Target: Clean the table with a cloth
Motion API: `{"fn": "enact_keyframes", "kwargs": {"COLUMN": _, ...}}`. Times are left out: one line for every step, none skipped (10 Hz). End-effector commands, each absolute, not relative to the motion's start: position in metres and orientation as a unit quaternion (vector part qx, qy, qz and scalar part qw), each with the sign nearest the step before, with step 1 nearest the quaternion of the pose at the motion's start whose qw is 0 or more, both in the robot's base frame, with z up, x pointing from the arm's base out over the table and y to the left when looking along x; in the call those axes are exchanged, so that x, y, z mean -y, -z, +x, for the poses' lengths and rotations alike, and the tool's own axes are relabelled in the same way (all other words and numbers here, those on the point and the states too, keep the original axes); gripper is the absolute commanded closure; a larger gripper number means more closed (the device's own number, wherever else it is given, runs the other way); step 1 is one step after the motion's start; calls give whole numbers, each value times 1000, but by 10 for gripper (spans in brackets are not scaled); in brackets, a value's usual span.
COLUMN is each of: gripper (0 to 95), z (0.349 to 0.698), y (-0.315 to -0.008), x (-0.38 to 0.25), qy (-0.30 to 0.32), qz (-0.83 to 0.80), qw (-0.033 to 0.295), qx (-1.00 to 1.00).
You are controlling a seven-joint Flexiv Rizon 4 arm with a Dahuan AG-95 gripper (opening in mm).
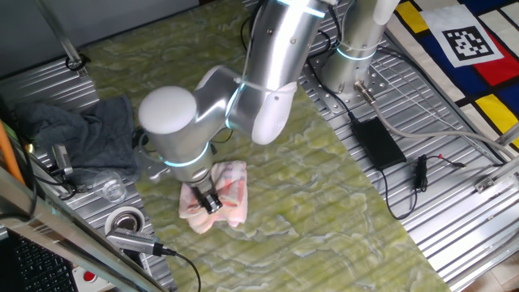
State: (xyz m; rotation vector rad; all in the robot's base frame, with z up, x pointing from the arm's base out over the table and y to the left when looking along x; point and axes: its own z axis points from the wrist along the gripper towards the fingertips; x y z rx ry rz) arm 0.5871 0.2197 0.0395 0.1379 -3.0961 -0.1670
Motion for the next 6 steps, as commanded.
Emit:
{"fn": "enact_keyframes", "kwargs": {"gripper": 950, "z": 590, "y": -43, "x": -229, "qy": 51, "qz": 24, "qw": 20, "qx": 998}}
{"fn": "enact_keyframes", "kwargs": {"gripper": 950, "z": 589, "y": -42, "x": -227, "qy": 49, "qz": 26, "qw": 21, "qx": 998}}
{"fn": "enact_keyframes", "kwargs": {"gripper": 950, "z": 589, "y": -40, "x": -226, "qy": 49, "qz": 29, "qw": 21, "qx": 998}}
{"fn": "enact_keyframes", "kwargs": {"gripper": 950, "z": 588, "y": -39, "x": -223, "qy": 50, "qz": 31, "qw": 22, "qx": 998}}
{"fn": "enact_keyframes", "kwargs": {"gripper": 950, "z": 587, "y": -39, "x": -223, "qy": 50, "qz": 30, "qw": 25, "qx": 998}}
{"fn": "enact_keyframes", "kwargs": {"gripper": 950, "z": 587, "y": -40, "x": -223, "qy": 50, "qz": 27, "qw": 36, "qx": 998}}
